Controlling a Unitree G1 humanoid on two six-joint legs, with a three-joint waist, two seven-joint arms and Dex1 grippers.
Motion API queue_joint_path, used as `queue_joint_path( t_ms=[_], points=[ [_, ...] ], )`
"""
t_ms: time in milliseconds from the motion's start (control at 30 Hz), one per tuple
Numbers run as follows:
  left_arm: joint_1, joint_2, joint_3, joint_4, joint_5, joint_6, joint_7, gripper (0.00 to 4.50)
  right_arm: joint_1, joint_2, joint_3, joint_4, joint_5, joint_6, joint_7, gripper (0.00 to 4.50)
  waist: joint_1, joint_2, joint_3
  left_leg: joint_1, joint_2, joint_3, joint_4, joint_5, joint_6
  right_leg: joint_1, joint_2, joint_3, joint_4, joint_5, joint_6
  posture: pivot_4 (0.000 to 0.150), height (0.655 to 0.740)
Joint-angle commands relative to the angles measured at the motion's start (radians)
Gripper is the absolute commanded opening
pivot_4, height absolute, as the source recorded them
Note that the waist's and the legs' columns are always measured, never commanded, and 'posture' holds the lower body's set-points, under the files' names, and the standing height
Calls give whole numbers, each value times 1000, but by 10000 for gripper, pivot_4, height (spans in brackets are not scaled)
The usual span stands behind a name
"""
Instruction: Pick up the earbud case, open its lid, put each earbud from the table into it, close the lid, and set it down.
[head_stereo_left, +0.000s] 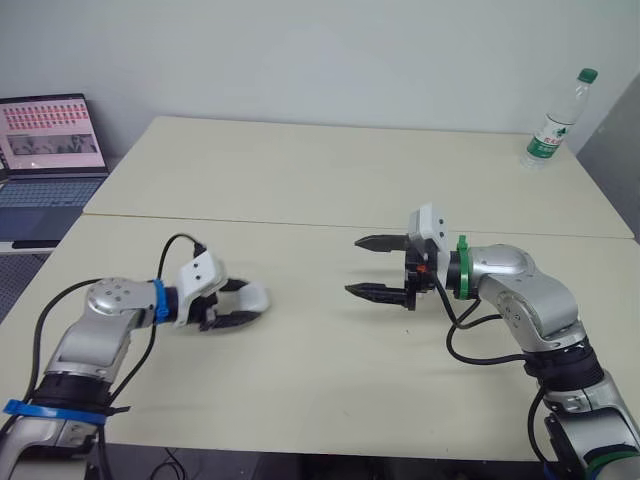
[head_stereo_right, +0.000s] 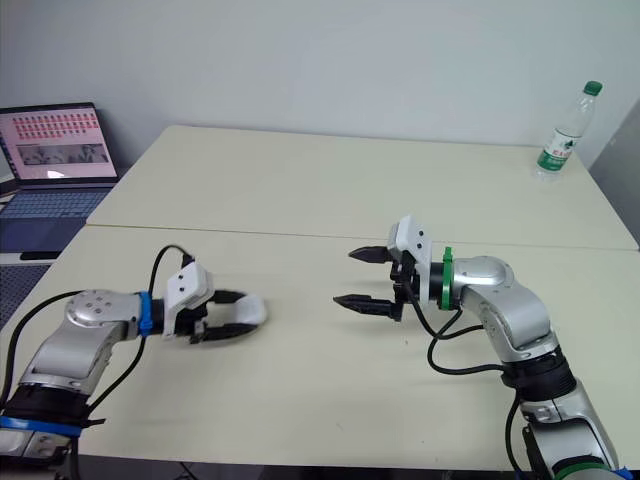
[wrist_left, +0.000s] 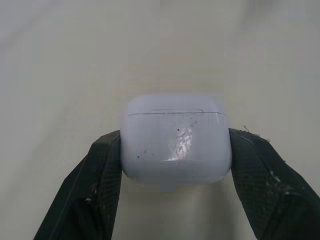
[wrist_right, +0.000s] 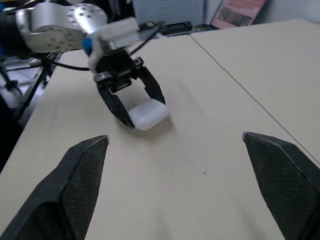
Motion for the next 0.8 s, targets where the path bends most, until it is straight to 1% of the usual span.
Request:
queue_joint_path(
  t_ms=[33,67,167,300,467,667,800],
  points=[
    [-67,-20,32,-30,92,-275,101,27740,-35,53,-52,-33,74,126,-97,45000,-2,0,0,0,0,0,0,0,0,0,0,0,0,0,0,1500,7400],
    [-81,-27,19,-14,151,-399,140,27740,-44,90,-65,-38,100,164,-133,45000,-4,0,0,0,0,1,-1,0,0,0,0,1,-1,0,0,1500,7400],
    [-114,-48,-1,26,263,-668,229,27740,-71,175,-90,-45,155,248,-218,45000,-11,0,0,0,0,3,-3,0,0,-1,0,3,-1,0,0,1500,7400],
    [-148,-59,-14,80,314,-843,295,27740,-110,247,-119,-36,199,307,-287,45000,-8,0,0,0,1,3,-3,0,0,-2,0,2,-1,0,0,1500,7400],
    [-180,-51,-29,133,344,-943,348,27740,-149,326,-140,-20,252,354,-354,45000,-8,0,0,-1,0,2,-2,0,0,-2,-1,2,-1,1,0,1500,7400],
    [-207,-46,-52,176,344,-986,370,27740,-178,397,-124,28,227,317,-405,45000,-8,0,0,-1,0,2,-2,0,0,-2,-1,1,-1,1,0,1500,7400],
    [-218,-42,-64,183,333,-995,378,27740,-191,410,-119,52,214,297,-411,45000,-8,0,0,-1,0,2,-2,0,0,-2,0,1,-1,1,0,1500,7400]
  ],
)
